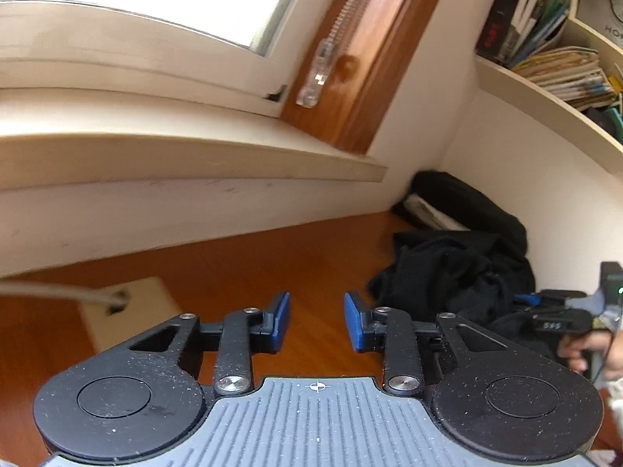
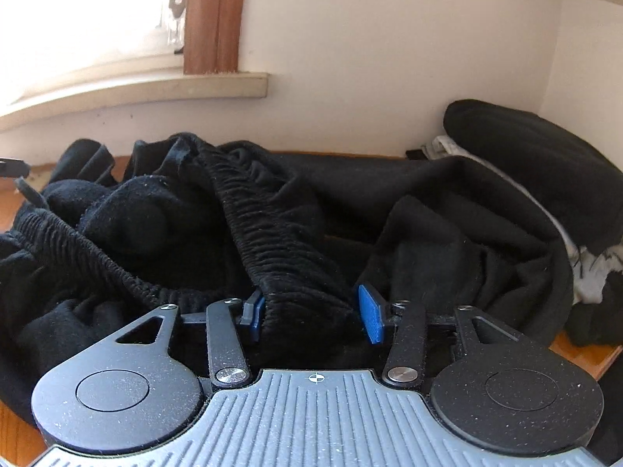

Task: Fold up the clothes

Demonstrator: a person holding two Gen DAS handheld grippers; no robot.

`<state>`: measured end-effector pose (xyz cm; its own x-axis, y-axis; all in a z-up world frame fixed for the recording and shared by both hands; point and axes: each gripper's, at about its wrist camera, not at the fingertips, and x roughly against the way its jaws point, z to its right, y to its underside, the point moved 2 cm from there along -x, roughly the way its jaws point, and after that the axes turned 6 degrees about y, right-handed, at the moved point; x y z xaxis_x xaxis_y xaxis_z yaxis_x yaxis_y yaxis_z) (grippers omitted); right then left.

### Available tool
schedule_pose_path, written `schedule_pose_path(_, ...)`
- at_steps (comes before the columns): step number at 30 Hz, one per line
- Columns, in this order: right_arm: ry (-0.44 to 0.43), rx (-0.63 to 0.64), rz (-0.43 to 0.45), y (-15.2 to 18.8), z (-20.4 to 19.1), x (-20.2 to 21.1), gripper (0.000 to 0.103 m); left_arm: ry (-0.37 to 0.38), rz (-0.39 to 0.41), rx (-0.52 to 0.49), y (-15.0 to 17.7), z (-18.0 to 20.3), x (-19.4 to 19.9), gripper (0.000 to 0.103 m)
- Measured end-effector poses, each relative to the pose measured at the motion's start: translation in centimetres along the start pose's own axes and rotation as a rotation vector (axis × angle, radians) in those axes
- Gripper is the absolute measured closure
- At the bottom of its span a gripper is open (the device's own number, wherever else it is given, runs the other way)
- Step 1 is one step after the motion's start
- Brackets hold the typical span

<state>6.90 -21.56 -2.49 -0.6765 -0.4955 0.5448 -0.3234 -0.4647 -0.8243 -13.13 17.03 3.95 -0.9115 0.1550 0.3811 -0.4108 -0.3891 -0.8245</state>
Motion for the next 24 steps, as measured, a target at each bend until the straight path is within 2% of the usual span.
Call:
schedule_pose_path(2, -0.009, -0.014, 0.027, 0.7, 0.3, -0.1, 0.055, -0.004, -0.005, -0.053, -1.2, 0.8, -1.3, 0.071)
schedule_pose_path(5, -0.036, -0.053, 0.055, 1.1, 0.9, -0.5, 0.055, 0.04, -0.057, -0.153, -3.4, 2.4, -4.3, 0.071)
schedule_pose_path(11, -0.117, -0.139, 0.032, 0.8, 2.6, -2.1, 0.043, 0.162, -0.235, -0.304, -5.2, 4.7, -12.3, 0.073)
schedule_pose_path(15, -0.128, -0.125, 0.048, 1.1, 2.6, -2.3, 0.041, 0.204, -0.316, -0.335, -4.6, 5.4, -15.4, 0.074)
schedule_pose_path(18, -0.134, -0.121, 0.066, 1.3, 2.6, -2.2, 0.041, 0.243, -0.326, -0.352, -4.3, 5.5, -16.3, 0.073)
schedule_pose_path(19, -0.14, -0.125, 0.071, 1.4, 2.7, -2.3, 0.041, 0.238, -0.335, -0.353, -4.2, 5.5, -16.7, 0.069)
schedule_pose_path(23, -0.148, -0.136, 0.078, 1.6, 2.8, -2.3, 0.04, 0.224, -0.363, -0.357, -3.8, 5.5, -18.1, 0.068)
schedule_pose_path(24, -0.142, -0.131, 0.078, 1.5, 2.7, -2.1, 0.041, 0.224, -0.365, -0.361, -3.7, 5.6, -18.3, 0.076)
